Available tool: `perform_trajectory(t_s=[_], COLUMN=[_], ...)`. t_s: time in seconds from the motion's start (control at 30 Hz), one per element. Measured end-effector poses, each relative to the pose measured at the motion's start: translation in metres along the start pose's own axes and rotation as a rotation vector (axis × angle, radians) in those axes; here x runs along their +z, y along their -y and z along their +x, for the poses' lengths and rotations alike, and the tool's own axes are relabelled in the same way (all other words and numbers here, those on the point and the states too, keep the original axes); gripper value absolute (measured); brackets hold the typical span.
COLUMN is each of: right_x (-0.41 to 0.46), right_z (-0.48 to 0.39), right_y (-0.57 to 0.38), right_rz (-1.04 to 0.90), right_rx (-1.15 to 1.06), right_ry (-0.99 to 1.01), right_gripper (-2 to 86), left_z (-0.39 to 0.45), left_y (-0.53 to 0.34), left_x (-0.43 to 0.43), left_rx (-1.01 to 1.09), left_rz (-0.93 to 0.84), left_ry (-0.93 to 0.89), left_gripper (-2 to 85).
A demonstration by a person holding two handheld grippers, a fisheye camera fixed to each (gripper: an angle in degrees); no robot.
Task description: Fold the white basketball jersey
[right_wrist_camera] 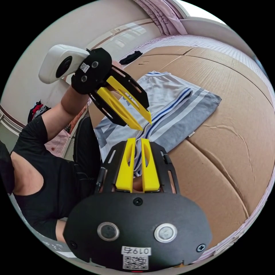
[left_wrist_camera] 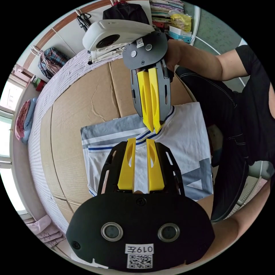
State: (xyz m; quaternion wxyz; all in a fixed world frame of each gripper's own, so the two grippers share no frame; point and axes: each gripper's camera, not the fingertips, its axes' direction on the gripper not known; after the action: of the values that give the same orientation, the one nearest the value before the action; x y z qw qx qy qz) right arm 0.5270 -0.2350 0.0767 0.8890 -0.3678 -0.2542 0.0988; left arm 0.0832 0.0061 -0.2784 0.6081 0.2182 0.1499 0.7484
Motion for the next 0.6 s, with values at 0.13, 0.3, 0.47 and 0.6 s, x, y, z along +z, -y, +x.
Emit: perform_trajectory(t_s=[0.13, 0.3, 0.47, 0.6], right_x=[0.003, 0.017, 0.03, 0.037], right_z=[0.007, 0.01, 0.013, 0.018], right_y=[-0.001, 0.001, 0.001, -0.002], right_rz=[0.008, -0.025, -0.038, -0.024], right_rx=[0.01, 0.003, 0.01, 0.012], right_ry=[0.011, 0.009, -0.028, -0.013], right_gripper=[5.3, 6.4, 0.4, -0.8], left_z=[0.001, -0.001, -0.005, -0.011], left_y=[0.014, 0.026, 0.034, 0.035], left_x=[-0.015, -0.033, -0.052, -0.066], left_rx=[0.018, 0.03, 0.037, 0.032], left_rz=[-0.009, -0.018, -0.031, -0.029], left_ry=[0.004, 0.0, 0.012, 0.01], left_gripper=[2.9, 2.0, 1.2, 1.0])
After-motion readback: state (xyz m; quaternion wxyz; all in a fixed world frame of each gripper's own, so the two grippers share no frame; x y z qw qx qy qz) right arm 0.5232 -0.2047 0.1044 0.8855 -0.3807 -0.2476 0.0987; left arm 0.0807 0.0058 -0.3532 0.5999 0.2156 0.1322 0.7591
